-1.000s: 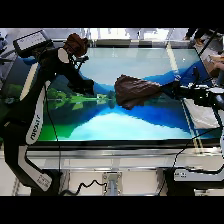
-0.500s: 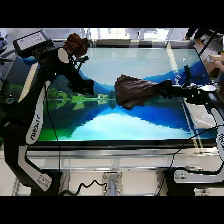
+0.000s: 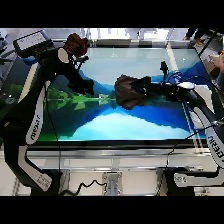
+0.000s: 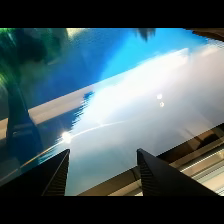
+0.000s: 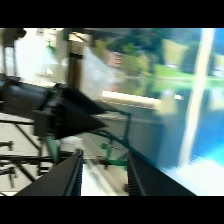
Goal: Fold the shirts.
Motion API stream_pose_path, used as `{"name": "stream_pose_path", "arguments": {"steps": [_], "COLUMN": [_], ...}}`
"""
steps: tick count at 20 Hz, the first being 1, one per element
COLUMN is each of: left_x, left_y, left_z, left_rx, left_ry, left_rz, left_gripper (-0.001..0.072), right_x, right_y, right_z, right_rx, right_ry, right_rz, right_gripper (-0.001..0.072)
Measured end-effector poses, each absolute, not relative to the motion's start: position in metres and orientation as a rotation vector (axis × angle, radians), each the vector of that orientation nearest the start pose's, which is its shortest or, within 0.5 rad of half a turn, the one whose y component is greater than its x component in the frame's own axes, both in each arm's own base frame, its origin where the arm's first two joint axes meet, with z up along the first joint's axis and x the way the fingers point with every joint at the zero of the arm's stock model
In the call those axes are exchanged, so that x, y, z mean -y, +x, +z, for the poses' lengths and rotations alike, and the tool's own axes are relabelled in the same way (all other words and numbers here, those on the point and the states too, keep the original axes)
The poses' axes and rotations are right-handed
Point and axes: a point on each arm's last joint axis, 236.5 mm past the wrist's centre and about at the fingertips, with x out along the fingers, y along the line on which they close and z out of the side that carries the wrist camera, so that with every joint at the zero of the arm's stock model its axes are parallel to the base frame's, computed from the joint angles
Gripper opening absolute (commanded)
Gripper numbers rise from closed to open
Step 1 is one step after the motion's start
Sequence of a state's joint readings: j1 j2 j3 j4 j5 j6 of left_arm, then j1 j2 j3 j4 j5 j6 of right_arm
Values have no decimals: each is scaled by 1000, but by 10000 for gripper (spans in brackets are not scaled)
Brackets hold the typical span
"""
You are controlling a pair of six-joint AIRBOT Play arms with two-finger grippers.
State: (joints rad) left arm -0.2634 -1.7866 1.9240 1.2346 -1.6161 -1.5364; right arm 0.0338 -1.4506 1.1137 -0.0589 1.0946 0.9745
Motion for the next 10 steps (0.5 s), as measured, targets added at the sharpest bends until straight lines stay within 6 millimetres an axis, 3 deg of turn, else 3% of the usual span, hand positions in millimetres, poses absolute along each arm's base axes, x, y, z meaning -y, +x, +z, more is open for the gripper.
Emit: {"name": "stream_pose_path", "arguments": {"steps": [5,10], "left_x": [195,195], "left_y": [424,424], "left_z": [40,40], "left_rx": [-1487,-1487], "left_ry": [-15,-15], "left_rz": [-521,-521], "left_gripper": [499,499], "right_x": [-242,-245], "right_y": [448,453], "right_z": [185,214], "right_rx": [-725,-659], "right_ry": [1071,1125], "right_rz": [977,1015], "right_gripper": [342,340]}}
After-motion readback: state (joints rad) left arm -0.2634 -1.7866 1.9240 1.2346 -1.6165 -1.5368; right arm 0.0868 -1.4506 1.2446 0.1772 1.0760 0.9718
